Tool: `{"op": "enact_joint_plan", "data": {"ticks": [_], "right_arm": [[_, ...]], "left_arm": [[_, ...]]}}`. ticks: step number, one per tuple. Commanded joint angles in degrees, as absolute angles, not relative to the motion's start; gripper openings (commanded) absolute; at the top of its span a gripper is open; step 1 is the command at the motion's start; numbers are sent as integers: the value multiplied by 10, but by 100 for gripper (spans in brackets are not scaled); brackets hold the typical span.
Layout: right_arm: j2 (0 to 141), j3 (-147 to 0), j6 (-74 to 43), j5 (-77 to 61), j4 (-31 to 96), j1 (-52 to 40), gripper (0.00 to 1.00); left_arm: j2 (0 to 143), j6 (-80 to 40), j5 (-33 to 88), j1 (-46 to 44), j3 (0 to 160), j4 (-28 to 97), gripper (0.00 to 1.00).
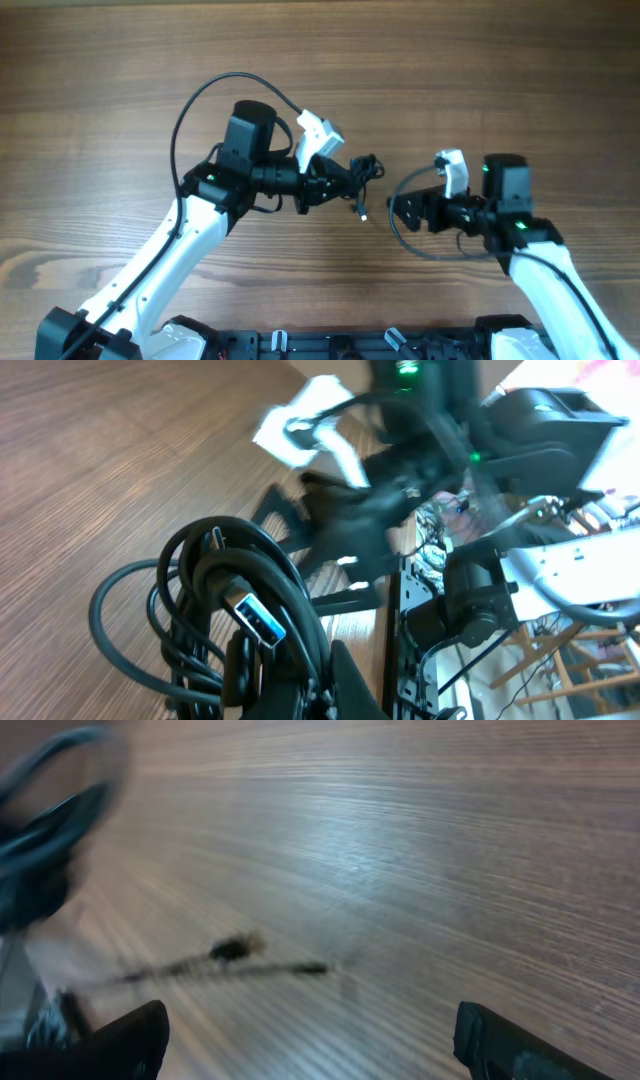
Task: Untangle cables
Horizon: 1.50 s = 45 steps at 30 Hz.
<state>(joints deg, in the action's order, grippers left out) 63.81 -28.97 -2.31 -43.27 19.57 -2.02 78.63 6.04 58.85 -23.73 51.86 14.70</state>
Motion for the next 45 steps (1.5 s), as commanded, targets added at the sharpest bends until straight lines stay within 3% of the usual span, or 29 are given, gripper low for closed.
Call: {"op": "enact_joint_plan", "data": {"ticks": [1,8,19,23,26,27,31,35,38,39,41,42,45], "right_arm": [[572,-296,166,-590,223,8,93],[547,-296,208,-678,166,10,84],[576,-296,204,-727,130,10,78],[589,-296,204,-736,131,10,54],[599,-296,187,-748,131,10,24],[600,-296,183,-759,131,10,18],[601,-296,180,-774,130,10,4],[601,-296,175,-772,128,10,4],[601,-296,101,-711,124,11,4],[601,-296,70,-679,122,11,4],[601,-296,4,-606,119,11,4],[601,-296,-23,-577,119,11,4],[601,-296,-72,-550,115,11,4]], "left_arm": [[798,55,679,-226,521,148,4],[848,72,858,-230,521,148,4],[871,72,858,-297,521,139,4],[871,72,856,-298,521,137,4],[871,72,814,-299,521,140,4],[871,71,804,-299,521,140,4],[871,71,795,-299,521,139,4],[871,70,763,-299,521,139,5],[871,70,729,-299,521,139,8],[871,70,719,-299,521,139,22],[871,70,701,-299,521,139,63],[871,70,690,-299,521,140,68],[871,59,650,-299,521,139,100]]}}
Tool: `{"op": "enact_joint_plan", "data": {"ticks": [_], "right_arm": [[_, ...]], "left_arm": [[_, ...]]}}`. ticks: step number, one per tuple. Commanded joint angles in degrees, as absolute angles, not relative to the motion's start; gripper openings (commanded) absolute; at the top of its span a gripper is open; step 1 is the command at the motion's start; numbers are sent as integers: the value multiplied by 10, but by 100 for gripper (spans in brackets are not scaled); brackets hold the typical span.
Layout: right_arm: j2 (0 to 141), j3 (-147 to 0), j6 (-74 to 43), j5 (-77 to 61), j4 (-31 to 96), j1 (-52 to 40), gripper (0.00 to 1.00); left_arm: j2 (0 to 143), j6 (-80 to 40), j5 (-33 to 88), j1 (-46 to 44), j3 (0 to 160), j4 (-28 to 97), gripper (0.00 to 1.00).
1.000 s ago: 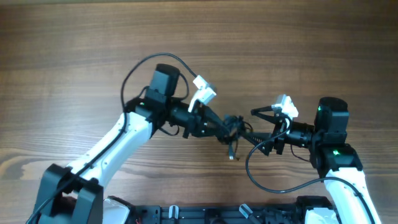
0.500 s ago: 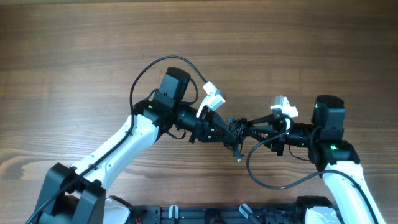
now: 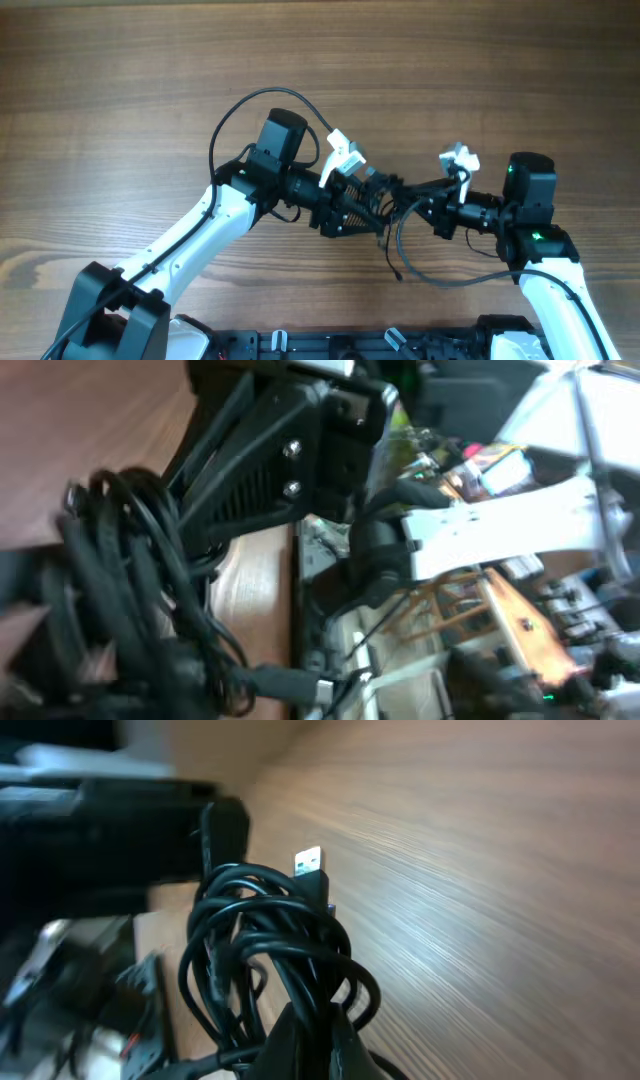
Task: Untangle cables
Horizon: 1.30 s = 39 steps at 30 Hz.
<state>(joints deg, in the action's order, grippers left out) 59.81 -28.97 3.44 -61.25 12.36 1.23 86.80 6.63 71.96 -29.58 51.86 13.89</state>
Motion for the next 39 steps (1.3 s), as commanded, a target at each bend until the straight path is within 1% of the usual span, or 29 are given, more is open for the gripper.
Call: {"op": "enact_joint_plan", "data": {"ticks": [1,6,9,13,17,22,24,26,30,32,34,36,37,39], "right_arm": [[601,-296,-89,-550,111,11,4],[601,-296,-156,-551,104,11,4],[601,-296,-170,-553,105,11,4],[601,-296,-182,-585,105,11,4],[601,-296,-182,-605,114,11,4],[601,-296,-182,-605,129,11,4],[602,-296,-182,-605,129,11,4],[602,-296,-182,-605,129,11,4],[602,-296,-183,-605,129,11,4],[602,-296,-183,-610,129,11,4],[602,-296,-182,-623,129,11,4],[602,-296,-181,-636,129,11,4],[602,-296,-180,-642,129,11,4],[602,-296,-180,-642,130,10,4]], "left_arm": [[871,36,620,-299,521,139,100],[871,-153,406,-299,521,139,100],[871,-221,347,-299,521,139,100],[871,-228,346,-299,521,136,100],[871,-225,352,-300,521,100,100],[871,-149,435,-316,521,55,99],[871,-131,435,-325,521,64,92],[871,-113,434,-333,521,78,83],[871,-90,426,-343,521,106,75],[871,-90,402,-342,521,117,68],[871,-90,392,-342,521,116,64],[871,-90,391,-342,521,113,63],[871,-90,389,-342,521,112,58],[871,-90,389,-342,521,110,55]]}}
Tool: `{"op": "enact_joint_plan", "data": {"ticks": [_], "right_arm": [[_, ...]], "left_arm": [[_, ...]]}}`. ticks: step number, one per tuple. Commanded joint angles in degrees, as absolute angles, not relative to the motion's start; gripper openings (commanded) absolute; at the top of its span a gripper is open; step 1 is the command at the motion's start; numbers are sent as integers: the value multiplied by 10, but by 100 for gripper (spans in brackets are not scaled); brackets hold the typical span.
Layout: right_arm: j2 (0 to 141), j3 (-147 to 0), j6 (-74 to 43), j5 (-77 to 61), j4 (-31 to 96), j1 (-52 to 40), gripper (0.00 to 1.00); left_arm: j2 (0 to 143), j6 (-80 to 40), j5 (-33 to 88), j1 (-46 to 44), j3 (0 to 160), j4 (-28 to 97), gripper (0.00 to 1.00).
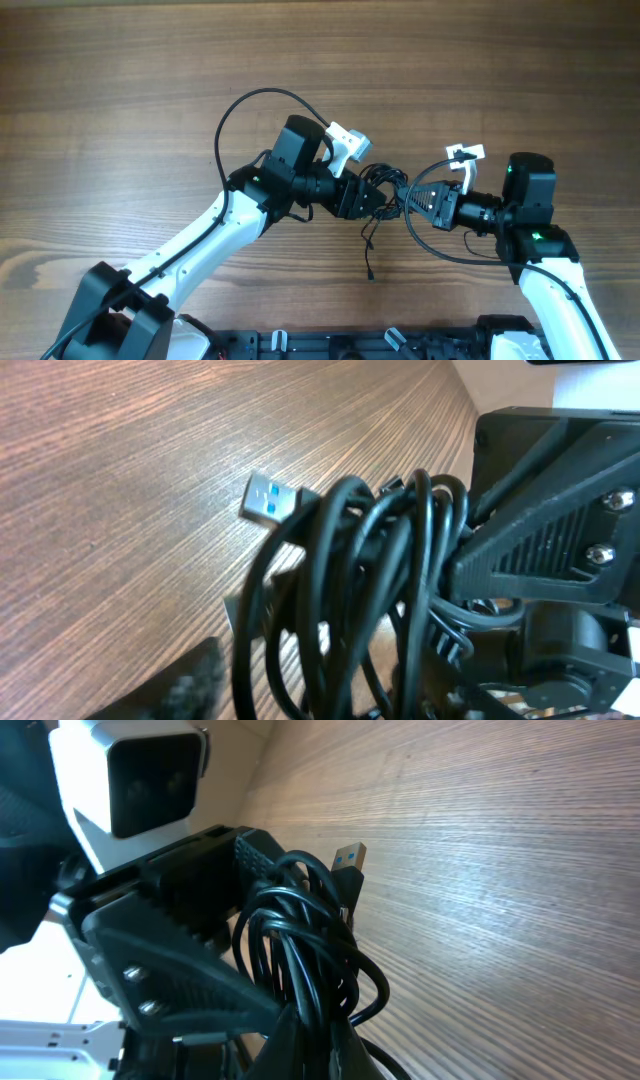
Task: Untangle cables
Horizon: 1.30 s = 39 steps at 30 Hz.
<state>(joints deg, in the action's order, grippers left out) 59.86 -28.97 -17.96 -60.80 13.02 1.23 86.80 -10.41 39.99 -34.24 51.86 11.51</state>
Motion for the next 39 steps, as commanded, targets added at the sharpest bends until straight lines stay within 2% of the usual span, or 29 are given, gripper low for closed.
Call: {"op": "enact_joint_plan", "data": {"ticks": [1,2,9,10,12,13,14,16,19,24,33,39], "right_arm": [[602,-296,-180,-642,131,10,4],[602,-296,-180,-642,134,10,4],[602,-296,-160,-642,150,10,4],[602,-296,-153,-642,147,10,6],[602,-296,-119,-638,137,11,33],[602,-296,-108,-621,131,11,56],[602,-296,-105,-607,128,11,71],[602,-296,-106,-568,122,11,82],[602,-296,-107,-522,120,11,84],[602,-295,-102,-527,120,10,80],[602,-295,14,-543,55,-40,82],[602,-296,13,-511,9,-40,82]], "left_arm": [[871,-90,389,-342,521,109,53],[871,-90,389,-342,521,107,50],[871,-94,389,-342,521,81,6],[871,-94,389,-342,521,81,4],[871,-108,389,-342,521,84,4],[871,-135,385,-340,521,84,4],[871,-164,382,-335,521,84,4],[871,-216,381,-321,521,84,4],[871,-326,383,-281,521,84,4],[871,-408,441,-246,521,79,4],[871,-412,552,-246,521,80,4],[871,-412,571,-246,521,88,4]]}}
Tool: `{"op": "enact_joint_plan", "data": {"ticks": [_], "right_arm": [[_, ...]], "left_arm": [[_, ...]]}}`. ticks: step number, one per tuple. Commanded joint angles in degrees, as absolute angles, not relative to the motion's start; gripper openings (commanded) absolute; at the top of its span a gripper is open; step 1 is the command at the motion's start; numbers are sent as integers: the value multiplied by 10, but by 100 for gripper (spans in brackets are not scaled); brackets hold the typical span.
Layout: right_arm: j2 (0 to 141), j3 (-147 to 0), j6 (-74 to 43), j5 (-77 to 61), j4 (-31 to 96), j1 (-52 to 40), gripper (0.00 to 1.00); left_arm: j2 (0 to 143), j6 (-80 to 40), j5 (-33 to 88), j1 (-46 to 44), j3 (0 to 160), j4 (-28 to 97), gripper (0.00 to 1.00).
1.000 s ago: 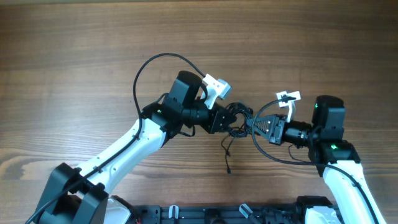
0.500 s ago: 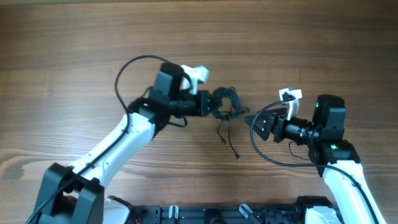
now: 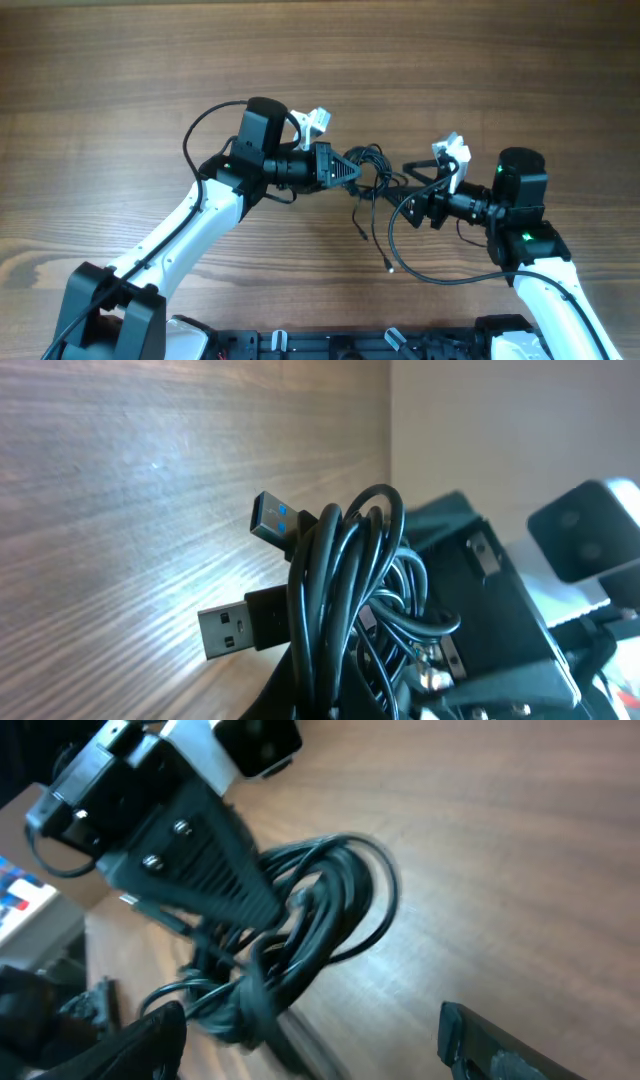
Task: Untangle cables
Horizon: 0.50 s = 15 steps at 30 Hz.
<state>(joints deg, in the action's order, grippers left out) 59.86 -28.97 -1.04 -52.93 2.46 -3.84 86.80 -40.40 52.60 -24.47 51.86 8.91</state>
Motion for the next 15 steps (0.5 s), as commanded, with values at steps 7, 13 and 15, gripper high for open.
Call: {"op": "enact_joint_plan", "data": {"ticks": [7,13,15], "right_arm": [[602,-296,15,-588,20,-41,56],[602,-295,15,-598,68,-41,50],[602,-295,15,-610,74,-41,48]], "left_arm": [[871,-412,572,-246,521,88,4],[871,-413,572,-246,521,85,4],[871,-418,572,-246,521,83,4]]}}
